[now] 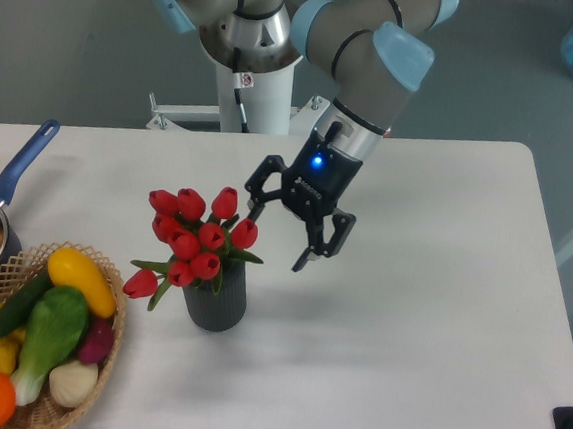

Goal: Pick up the flowers from the vase
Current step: 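Move the open gripper toward the red tulip stems above the black vase, then lower the gripper around the tulip stems and close it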

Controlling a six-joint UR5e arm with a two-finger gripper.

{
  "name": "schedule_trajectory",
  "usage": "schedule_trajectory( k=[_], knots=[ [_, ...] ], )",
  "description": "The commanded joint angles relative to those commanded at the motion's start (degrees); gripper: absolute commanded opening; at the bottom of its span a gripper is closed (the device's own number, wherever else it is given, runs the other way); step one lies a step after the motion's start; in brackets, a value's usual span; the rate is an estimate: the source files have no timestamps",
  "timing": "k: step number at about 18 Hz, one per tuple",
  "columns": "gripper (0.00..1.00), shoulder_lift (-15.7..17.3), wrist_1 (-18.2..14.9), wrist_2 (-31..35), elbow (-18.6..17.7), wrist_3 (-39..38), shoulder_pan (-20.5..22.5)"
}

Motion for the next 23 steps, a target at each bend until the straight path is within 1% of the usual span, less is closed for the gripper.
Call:
schedule_trajectory(
  k=[3,10,12,13,15,19,21,23],
  knots=[
    [1.00,-1.3,0.2,0.0,0.0,0.2,-1.7],
    [1.00,-1.8,0.2,-0.2,0.0,0.4,-2.6],
    [1.00,-1.8,0.2,-1.7,0.1,0.4,-2.6],
    [0.98,-1.8,0.2,-2.3,0.0,0.3,-2.8],
    [0.91,-1.9,0.2,-2.6,0.0,-0.1,-2.9],
    [0.72,-1.9,0.0,-2.9,-0.1,-0.2,-3.0],
    [0.58,-2.0,-0.1,-3.6,-0.3,-0.3,-3.3],
    [0.40,-2.2,-0.1,-3.6,-0.9,-0.3,-3.3]
  ],
)
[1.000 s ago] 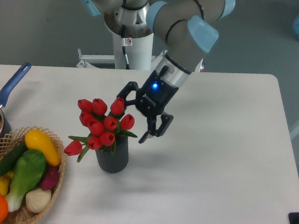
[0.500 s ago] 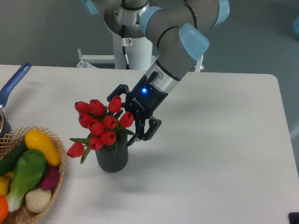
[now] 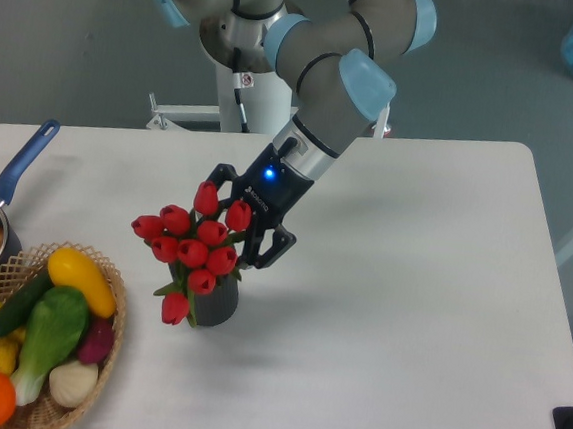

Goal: Pick up the flowers from the vase
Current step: 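Lower the gripper around the tulip stems and close it, then lift the gripped tulips up out of the black vase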

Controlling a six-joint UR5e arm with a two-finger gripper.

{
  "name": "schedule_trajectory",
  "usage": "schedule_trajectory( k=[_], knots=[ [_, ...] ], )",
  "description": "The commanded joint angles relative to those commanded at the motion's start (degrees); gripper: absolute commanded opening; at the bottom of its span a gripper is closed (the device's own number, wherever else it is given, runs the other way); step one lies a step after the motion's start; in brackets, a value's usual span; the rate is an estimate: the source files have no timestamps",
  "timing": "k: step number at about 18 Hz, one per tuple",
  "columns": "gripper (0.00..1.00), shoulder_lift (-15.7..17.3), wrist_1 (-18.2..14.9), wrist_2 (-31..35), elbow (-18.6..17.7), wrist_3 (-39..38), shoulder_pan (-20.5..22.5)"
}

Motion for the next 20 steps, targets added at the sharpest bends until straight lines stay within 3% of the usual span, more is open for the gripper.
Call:
schedule_trajectory(
  k=[4,6,20],
  knots=[
    [0.12,0.1,-0.4,0.1,-0.6,-1.5,0.6],
    [0.04,0.5,-0.4,0.0,-0.6,-3.7,0.8],
    [0.03,1.6,-0.4,-7.6,2.5,-9.2,4.7]
  ],
)
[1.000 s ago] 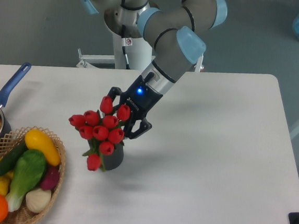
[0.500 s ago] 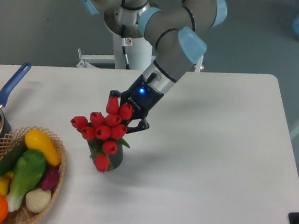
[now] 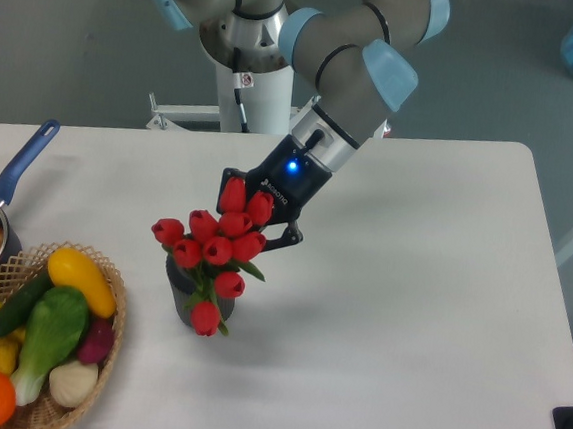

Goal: Pick up the flowers from the vase
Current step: 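Lift the gripped tulips up out of the black vase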

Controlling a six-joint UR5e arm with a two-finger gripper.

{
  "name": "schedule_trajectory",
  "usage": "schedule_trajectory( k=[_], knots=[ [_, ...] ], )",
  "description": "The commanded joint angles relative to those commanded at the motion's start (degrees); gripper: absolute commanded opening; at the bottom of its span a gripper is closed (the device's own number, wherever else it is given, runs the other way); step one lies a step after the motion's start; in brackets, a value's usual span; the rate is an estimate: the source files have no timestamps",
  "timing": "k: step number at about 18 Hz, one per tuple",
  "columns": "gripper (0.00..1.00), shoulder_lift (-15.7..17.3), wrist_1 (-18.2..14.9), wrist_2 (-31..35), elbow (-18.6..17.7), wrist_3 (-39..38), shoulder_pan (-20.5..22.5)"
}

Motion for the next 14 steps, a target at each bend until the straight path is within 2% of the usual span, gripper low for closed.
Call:
schedule_trajectory(
  k=[7,14],
  knots=[
    [0.03,3.0,-0.1,-6.4,0.6,-5.8,3.4],
    [0.04,3.4,-0.1,-11.7,3.3,-10.6,5.6]
  ],
)
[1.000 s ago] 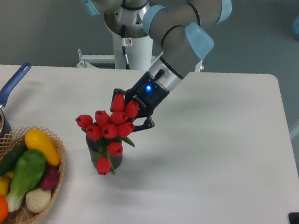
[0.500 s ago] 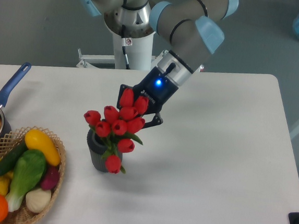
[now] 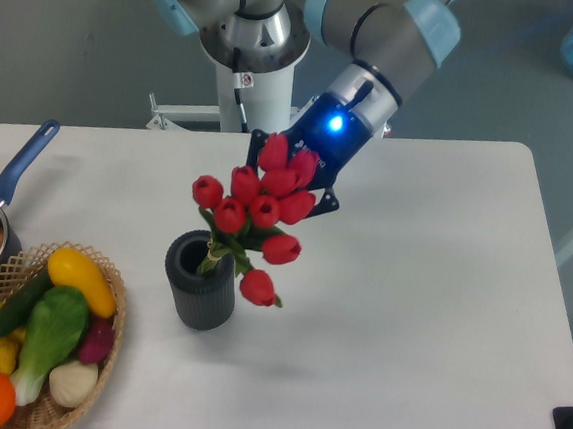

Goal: Pick up the flowers from the vase
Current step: 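Lift the gripped tulips up out of the black vase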

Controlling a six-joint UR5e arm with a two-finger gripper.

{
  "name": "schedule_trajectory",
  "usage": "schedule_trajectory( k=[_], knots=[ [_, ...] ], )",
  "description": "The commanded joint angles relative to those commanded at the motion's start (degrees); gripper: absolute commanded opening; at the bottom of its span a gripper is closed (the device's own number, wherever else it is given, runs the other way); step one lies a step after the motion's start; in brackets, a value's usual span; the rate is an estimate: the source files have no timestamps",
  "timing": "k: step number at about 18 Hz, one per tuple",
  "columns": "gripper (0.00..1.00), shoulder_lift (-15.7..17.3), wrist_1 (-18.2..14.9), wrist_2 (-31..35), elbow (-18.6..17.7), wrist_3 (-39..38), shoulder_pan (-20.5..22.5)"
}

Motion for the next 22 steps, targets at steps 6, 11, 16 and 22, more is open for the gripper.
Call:
schedule_trajectory(
  k=[6,11,16,22],
  knots=[
    [0.04,0.6,0.2,-3.6,0.9,-1.4,2.7],
    [0.04,0.6,0.1,-3.7,3.0,-1.4,4.4],
    [0.04,0.7,0.8,-0.7,3.3,0.9,6.6],
    [0.00,1.5,0.6,9.3,3.3,4.6,7.4]
  ],
)
